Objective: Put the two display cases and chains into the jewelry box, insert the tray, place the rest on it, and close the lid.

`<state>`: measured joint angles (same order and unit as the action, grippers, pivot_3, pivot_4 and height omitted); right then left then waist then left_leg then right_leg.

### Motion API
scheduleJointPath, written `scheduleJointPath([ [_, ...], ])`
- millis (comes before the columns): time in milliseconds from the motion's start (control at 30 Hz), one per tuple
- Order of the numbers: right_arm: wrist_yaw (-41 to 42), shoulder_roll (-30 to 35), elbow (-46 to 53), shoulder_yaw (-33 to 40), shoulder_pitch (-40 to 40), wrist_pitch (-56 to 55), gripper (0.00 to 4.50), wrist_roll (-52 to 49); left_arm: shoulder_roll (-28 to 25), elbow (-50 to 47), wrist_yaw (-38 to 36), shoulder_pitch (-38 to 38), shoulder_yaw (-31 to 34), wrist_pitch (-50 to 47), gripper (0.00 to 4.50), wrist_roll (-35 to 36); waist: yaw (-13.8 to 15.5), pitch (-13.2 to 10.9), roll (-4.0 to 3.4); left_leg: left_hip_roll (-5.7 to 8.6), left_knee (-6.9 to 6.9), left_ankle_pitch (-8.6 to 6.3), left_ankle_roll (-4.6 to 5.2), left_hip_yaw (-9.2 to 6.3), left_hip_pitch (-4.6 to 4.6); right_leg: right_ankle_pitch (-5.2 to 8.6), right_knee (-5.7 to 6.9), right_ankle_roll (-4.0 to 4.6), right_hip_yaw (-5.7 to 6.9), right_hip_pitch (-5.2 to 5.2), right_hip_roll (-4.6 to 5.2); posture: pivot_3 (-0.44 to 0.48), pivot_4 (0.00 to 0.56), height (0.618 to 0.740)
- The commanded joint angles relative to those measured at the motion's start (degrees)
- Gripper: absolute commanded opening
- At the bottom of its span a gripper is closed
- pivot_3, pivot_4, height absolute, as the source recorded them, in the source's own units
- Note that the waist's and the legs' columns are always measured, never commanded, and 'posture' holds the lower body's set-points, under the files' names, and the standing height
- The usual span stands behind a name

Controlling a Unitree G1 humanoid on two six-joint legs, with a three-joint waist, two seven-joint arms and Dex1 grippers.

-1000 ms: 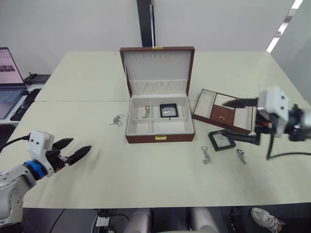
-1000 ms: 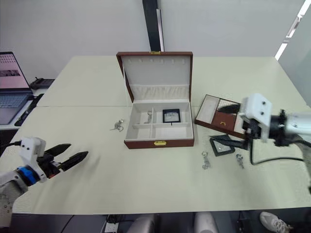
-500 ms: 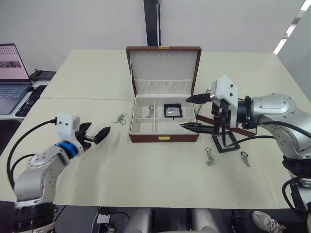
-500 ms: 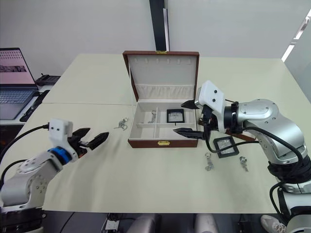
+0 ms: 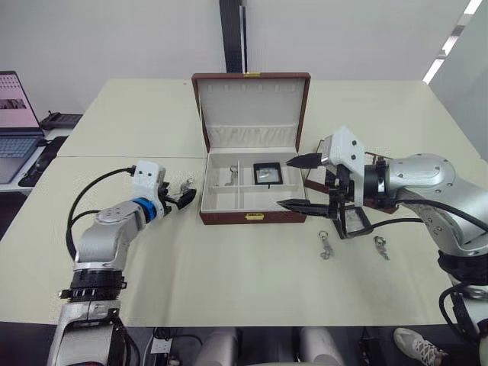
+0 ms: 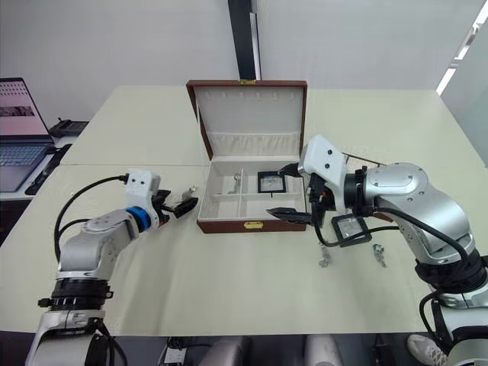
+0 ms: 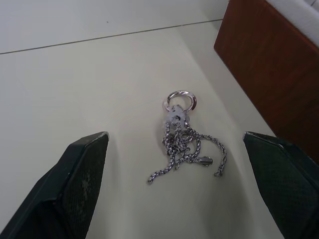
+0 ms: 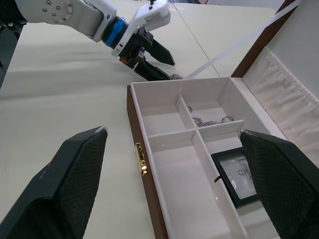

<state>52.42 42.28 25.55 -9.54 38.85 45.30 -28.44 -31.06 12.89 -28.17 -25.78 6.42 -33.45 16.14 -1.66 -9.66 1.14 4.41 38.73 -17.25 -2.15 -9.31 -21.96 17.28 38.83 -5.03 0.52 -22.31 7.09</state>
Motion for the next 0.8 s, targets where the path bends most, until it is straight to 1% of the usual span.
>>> scheduleJointPath([
  [33, -0.12, -0.22, 2.26, 0.71, -0.15, -0.63, 4.50, -0.36, 0.53, 3.33, -0.23, -2.53, -0.81, 2.31, 4.47, -1.83, -0.01, 0.00, 0.00, -0.01, 0.00, 0.00, 0.00, -0.01, 0.01, 0.00, 0.01, 0.00, 0.00, 0.00, 0.00, 0.000, 0.150, 0.740],
  [133, -0.24, -0.31, 2.63, 0.71, -0.35, -0.41, 4.50, -0.44, 1.18, 6.28, 0.05, -3.95, -1.08, 2.80, 4.47, -2.77, 0.01, 0.00, 0.00, 0.01, 0.01, 0.00, -0.01, -0.01, 0.01, 0.00, 0.01, 0.00, -0.01, 0.00, 0.01, 0.000, 0.150, 0.740],
  [233, -0.35, -0.29, 3.09, 0.88, -0.55, -0.05, 4.50, -0.61, 1.35, 7.75, -0.44, -4.54, -1.22, 2.89, 3.91, -3.20, 0.00, 0.01, 0.00, 0.01, 0.01, 0.00, 0.00, -0.01, 0.01, 0.00, 0.02, 0.00, 0.00, 0.00, 0.02, 0.000, 0.150, 0.740],
  [467, -0.51, -0.16, 3.70, 1.47, -0.58, 0.69, 4.50, -0.94, 1.35, 6.66, -1.16, -3.64, -0.27, 0.06, 1.86, -2.17, 0.00, 0.01, 0.01, 0.02, 0.01, 0.00, 0.00, -0.01, 0.02, 0.00, 0.03, 0.00, -0.01, 0.01, 0.03, 0.000, 0.150, 0.740],
  [500, -0.52, -0.19, 3.68, 1.49, -0.51, 0.75, 4.50, -0.96, 1.27, 6.49, -1.26, -3.41, -0.17, -0.02, 1.51, -2.17, 0.00, 0.01, 0.01, 0.02, 0.01, 0.00, -0.01, -0.01, 0.02, 0.00, 0.03, 0.00, -0.01, 0.01, 0.03, 0.000, 0.150, 0.740],
  [533, -0.53, -0.24, 3.61, 1.47, -0.40, 0.77, 4.50, -0.92, 1.31, 6.51, -1.39, -3.22, 0.07, -0.29, 1.28, -1.98, 0.00, 0.01, 0.01, 0.02, 0.01, 0.00, 0.00, -0.01, 0.03, 0.00, 0.03, 0.00, -0.01, 0.01, 0.03, 0.000, 0.150, 0.740],
  [567, -0.55, -0.28, 3.57, 1.45, -0.32, 0.79, 4.50, -0.88, 1.36, 6.55, -1.48, -3.12, 0.25, -0.48, 0.93, -1.88, 0.00, 0.01, 0.01, 0.02, 0.01, 0.00, 0.00, -0.01, 0.03, 0.00, 0.03, 0.00, -0.01, 0.01, 0.03, 0.000, 0.150, 0.740],
  [667, -0.55, -0.37, 3.47, 1.40, -0.16, 0.78, 4.50, -0.74, 1.32, 6.49, -1.79, -2.90, 0.60, -0.46, 0.12, -1.74, 0.00, 0.01, 0.01, 0.02, 0.01, 0.00, -0.01, -0.01, 0.03, 0.00, 0.03, 0.00, -0.01, 0.01, 0.03, 0.000, 0.150, 0.740],
  [700, -0.56, -0.40, 3.41, 1.39, -0.10, 0.74, 4.50, -0.66, 1.22, 6.38, -1.95, -2.80, 0.86, -0.17, 0.05, -1.62, 0.00, 0.01, 0.01, 0.02, 0.01, 0.00, -0.01, -0.01, 0.03, 0.00, 0.03, 0.00, -0.01, 0.01, 0.03, 0.000, 0.150, 0.740],
  [800, -0.68, -0.46, 3.25, 1.31, 0.03, 0.61, 4.50, -0.38, 0.69, 5.17, -2.49, -2.25, 2.23, 1.10, 0.05, -0.81, -0.01, 0.01, 0.01, 0.02, 0.01, 0.00, -0.01, -0.01, 0.03, 0.00, 0.03, 0.00, -0.01, 0.01, 0.03, 0.000, 0.150, 0.740],
])
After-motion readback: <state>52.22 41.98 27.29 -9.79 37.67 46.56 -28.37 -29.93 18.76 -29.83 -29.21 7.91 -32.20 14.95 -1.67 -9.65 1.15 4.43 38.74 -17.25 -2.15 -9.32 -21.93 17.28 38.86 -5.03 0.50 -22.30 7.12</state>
